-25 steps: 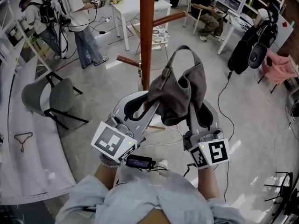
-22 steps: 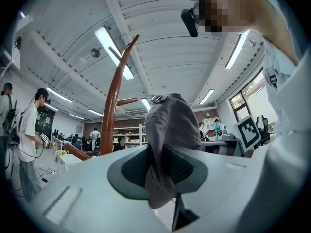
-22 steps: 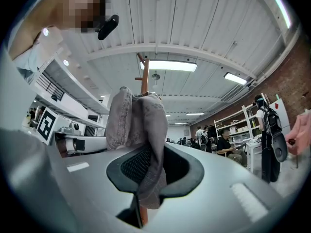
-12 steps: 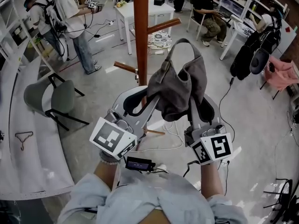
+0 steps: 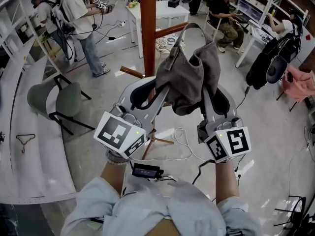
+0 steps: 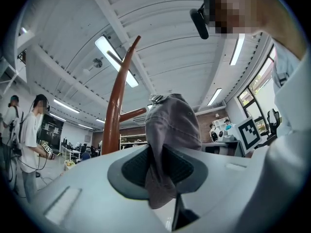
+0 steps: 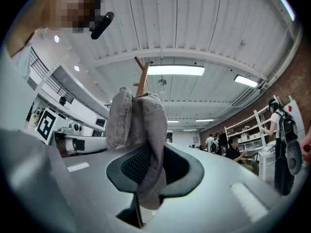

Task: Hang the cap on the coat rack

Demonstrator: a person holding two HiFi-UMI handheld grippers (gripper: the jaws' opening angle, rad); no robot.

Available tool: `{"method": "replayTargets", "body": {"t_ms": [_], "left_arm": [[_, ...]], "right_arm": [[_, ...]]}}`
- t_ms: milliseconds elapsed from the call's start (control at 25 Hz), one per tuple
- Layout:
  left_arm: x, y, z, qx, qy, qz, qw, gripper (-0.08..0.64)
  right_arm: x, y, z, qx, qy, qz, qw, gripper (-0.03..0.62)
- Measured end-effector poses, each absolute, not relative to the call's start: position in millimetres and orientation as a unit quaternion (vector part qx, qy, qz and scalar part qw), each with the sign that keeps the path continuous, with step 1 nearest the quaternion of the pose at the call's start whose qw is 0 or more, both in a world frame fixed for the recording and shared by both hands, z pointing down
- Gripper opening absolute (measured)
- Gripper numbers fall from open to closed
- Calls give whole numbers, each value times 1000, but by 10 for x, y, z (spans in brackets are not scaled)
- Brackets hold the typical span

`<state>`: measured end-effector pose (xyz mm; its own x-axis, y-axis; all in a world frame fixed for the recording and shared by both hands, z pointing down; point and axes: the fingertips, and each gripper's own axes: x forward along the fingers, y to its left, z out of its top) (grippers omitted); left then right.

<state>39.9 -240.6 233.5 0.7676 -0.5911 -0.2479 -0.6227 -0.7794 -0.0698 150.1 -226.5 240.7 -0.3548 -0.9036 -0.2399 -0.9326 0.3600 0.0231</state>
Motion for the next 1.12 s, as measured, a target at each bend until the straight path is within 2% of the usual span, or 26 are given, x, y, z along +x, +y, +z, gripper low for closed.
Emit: {"method": "replayTargets", "body": {"t_ms": [240,1120], "left_arm": [[445,-2577,2089,-932,335,115,72,83],[386,-2880,2194,-919,375,104,57,83]], "right_arm": [[1560,-2492,2166,-546,829,77,93,67],[1519,-2986,2290,-511,855,41,86,67]]}}
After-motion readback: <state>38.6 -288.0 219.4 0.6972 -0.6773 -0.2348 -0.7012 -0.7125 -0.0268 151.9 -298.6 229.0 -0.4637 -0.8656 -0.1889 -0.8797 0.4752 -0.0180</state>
